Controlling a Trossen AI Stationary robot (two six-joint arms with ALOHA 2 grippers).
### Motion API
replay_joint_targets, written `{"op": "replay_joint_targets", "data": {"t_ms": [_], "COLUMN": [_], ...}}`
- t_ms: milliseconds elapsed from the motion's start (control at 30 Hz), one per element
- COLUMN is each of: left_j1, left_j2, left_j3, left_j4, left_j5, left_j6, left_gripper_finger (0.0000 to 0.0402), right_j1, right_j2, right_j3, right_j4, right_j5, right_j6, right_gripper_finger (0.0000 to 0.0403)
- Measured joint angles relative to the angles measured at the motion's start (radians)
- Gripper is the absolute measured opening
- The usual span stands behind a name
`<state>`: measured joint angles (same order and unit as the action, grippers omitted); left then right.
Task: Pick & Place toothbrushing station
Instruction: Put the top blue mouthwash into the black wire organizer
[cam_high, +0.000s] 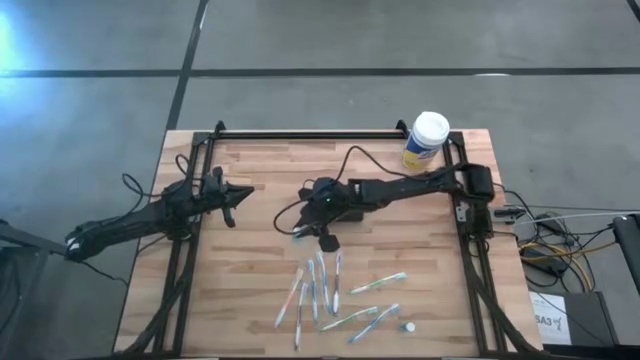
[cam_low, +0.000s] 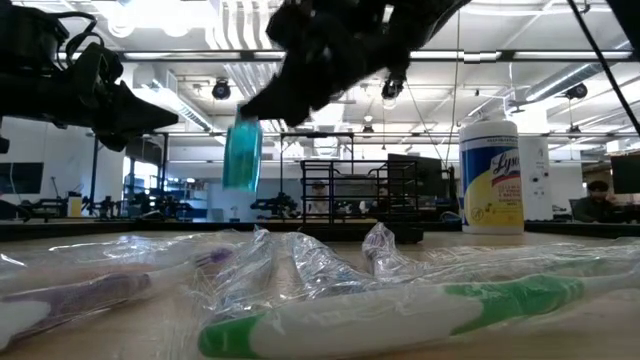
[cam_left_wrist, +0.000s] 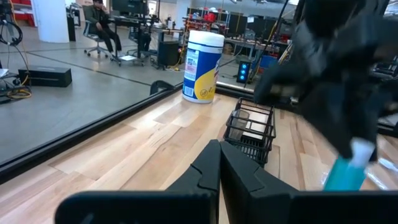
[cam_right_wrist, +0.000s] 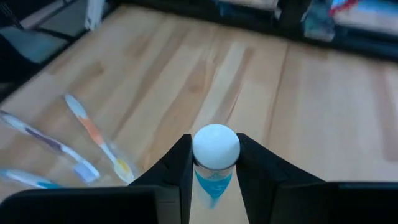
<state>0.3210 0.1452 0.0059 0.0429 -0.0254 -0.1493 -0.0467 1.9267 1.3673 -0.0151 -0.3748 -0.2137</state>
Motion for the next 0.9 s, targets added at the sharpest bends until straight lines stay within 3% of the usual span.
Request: {"op": "replay_joint_targets", "data": {"t_ms": [267, 600, 733, 900], "left_j1": [0.000, 0.000, 0.000, 0.000], "left_j2": [0.004, 0.008, 0.008, 0.008], "left_j3": [0.000, 0.000, 0.000, 0.000], "left_j4": [-0.008, -0.009, -0.005, -0.002], "left_j5": [0.002, 0.000, -0.004, -0.023], "left_j6": [0.000, -0.007, -0.008, -0.023], "left_gripper_finger": [0.0007, 0.0007, 0.0007, 0.0007], "right_j1": [-0.020, -0.030, -0.033, -0.036], "right_j2": [-0.317, -0.775, -0.868, -0.877], "right_j3": [-0.104, -0.481, -0.631, -0.709], "right_j4": [-0.062, 0.007, 0.126, 0.189], "right_j5": [0.015, 0.404, 0.439, 0.439], "right_j6": [0.026, 0.108, 0.155, 0.193], "right_gripper_finger": [0.0086, 0.0086, 0.0086, 0.0086]}}
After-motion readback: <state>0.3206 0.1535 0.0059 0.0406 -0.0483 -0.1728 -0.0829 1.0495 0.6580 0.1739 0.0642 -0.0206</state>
